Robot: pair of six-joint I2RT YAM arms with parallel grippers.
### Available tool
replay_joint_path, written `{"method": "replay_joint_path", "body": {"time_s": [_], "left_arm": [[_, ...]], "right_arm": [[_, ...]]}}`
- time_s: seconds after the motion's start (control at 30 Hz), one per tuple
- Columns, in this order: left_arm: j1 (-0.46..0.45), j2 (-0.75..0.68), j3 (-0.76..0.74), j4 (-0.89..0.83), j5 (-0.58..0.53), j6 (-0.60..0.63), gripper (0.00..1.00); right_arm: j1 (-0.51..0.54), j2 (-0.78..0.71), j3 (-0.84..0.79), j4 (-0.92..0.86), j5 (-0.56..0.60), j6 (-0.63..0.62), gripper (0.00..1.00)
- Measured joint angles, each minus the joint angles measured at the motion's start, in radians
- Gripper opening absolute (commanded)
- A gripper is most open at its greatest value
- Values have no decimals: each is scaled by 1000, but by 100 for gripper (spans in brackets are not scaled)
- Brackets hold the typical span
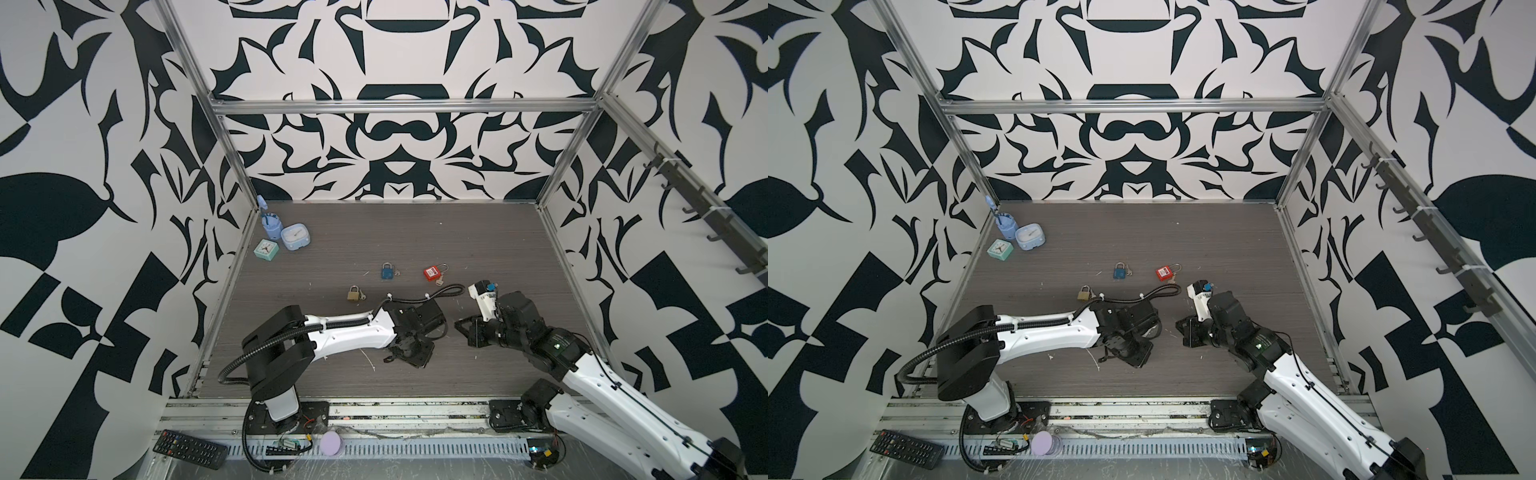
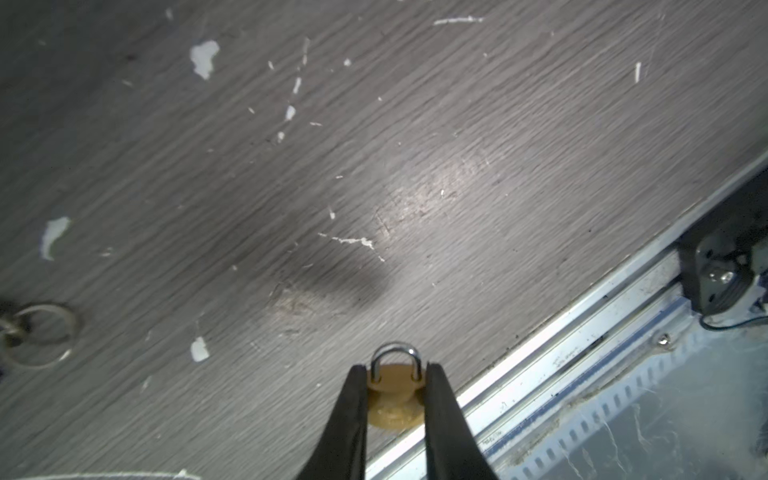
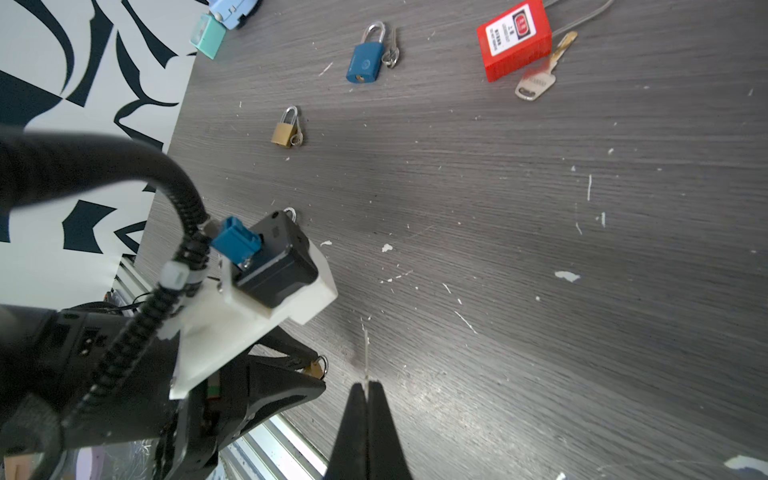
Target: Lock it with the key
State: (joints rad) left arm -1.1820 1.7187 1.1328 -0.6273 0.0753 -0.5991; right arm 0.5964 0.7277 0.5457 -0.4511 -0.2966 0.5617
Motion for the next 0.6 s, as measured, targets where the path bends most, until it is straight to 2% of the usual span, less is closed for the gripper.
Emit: {"method": "replay_joint_path", "body": {"time_s": [0.27, 0.6], "left_arm": [[-4, 6, 1, -7, -6, -7, 3], [-3, 30, 1, -6, -26, -14, 16]], "right_arm": [[0, 0, -1, -2, 0, 4, 0], [0, 6, -1, -1, 0, 4, 0]]}}
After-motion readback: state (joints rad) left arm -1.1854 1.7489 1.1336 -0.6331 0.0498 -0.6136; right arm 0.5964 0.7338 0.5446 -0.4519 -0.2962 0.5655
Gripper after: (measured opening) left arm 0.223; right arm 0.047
